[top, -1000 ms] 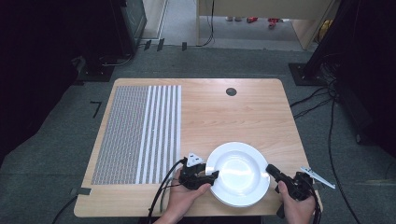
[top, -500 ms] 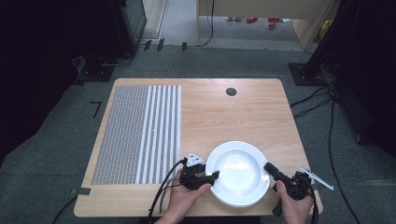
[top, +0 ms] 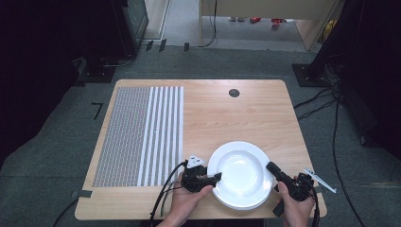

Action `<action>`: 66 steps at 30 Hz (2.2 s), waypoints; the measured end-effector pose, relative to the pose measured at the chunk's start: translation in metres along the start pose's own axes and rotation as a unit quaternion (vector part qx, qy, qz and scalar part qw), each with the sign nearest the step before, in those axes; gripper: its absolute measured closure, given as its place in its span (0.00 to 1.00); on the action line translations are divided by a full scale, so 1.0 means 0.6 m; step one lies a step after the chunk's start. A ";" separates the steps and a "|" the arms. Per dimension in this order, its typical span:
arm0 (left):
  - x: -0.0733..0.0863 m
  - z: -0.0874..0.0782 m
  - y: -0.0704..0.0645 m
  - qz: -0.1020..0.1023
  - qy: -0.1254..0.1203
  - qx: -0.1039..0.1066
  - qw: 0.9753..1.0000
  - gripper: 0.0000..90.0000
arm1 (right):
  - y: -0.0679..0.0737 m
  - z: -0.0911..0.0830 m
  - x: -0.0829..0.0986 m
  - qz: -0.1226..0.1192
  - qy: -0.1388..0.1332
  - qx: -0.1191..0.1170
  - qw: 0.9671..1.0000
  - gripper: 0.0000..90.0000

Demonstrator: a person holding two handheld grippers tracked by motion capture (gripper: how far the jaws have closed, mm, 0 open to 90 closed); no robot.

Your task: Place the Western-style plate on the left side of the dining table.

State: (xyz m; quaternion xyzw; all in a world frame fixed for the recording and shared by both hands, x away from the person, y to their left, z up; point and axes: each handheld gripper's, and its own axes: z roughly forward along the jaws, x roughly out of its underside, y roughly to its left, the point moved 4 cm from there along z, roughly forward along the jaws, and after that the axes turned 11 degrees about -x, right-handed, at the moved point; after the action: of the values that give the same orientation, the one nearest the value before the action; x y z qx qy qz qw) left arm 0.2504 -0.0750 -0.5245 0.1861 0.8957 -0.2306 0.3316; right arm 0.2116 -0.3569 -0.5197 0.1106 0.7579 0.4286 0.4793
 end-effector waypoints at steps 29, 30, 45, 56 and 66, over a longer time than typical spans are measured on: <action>0.000 -0.006 0.004 0.006 -0.002 -0.011 1.000 0.50 | 0.001 0.006 0.003 0.033 0.012 -0.020 0.999 0.87; 0.000 -0.006 0.004 0.006 -0.002 -0.011 1.000 0.50 | 0.001 0.006 0.003 0.033 0.012 -0.020 0.999 0.87; -0.012 -0.017 0.016 -0.004 -0.023 0.002 1.000 0.52 | -0.009 0.004 0.008 0.028 0.027 0.002 0.999 0.91; -0.009 -0.013 0.018 -0.007 -0.022 -0.007 1.000 0.59 | -0.002 0.004 0.003 0.022 0.011 -0.033 0.999 0.94; -0.008 -0.014 0.022 -0.012 -0.025 -0.004 1.000 0.60 | -0.004 0.005 0.009 0.006 0.059 -0.012 0.998 0.90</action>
State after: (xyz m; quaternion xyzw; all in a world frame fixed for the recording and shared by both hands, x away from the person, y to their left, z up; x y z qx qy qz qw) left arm 0.2559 -0.0601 -0.5194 0.1680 0.8901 -0.2358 0.3521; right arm 0.2117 -0.3537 -0.5258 0.0841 0.7789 0.4459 0.4329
